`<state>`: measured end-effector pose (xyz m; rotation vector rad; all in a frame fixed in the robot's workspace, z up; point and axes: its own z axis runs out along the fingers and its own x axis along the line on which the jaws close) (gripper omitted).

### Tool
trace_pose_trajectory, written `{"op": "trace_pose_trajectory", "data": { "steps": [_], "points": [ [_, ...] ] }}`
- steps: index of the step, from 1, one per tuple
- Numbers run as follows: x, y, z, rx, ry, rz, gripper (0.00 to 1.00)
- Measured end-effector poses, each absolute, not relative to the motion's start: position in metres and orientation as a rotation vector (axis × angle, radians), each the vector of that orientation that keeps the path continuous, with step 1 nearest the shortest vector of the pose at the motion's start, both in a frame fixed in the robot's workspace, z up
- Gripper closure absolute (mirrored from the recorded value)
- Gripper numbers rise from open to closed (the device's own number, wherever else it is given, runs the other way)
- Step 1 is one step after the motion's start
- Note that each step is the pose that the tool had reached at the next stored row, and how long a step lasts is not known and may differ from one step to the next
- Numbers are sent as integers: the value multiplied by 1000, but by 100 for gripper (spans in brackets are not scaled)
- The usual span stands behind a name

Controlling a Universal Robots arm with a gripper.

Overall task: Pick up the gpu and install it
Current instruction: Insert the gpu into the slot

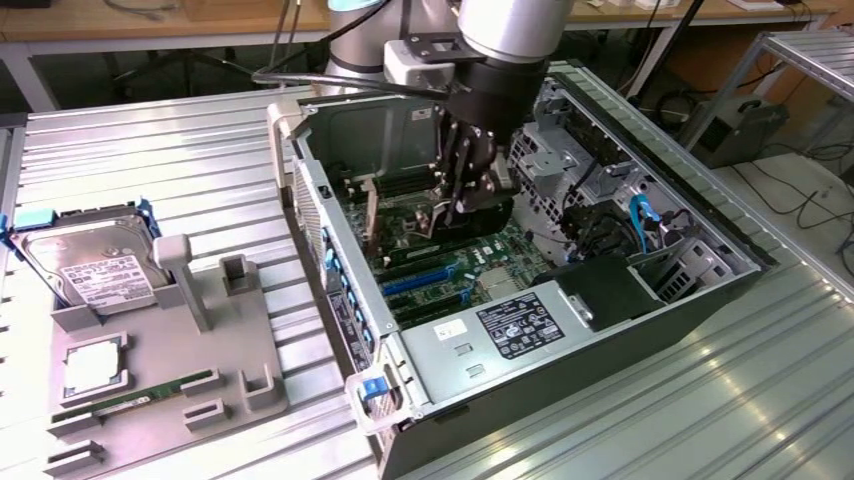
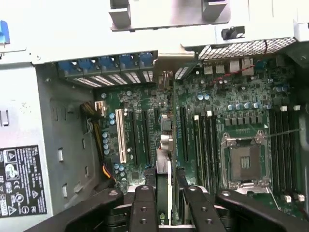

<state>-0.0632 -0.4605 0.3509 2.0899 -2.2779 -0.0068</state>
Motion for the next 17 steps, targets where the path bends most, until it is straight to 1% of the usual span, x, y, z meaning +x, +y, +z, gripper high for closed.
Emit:
{"op": "trace_pose_trajectory", "data": {
  "steps": [1,2,17],
  "points": [
    [-66,-454,339,2124,-2248,-5,74],
    [-66,-455,337,2130,-2243,-5,74],
    [-66,-454,334,2135,-2248,-10,74]
  ]
}}
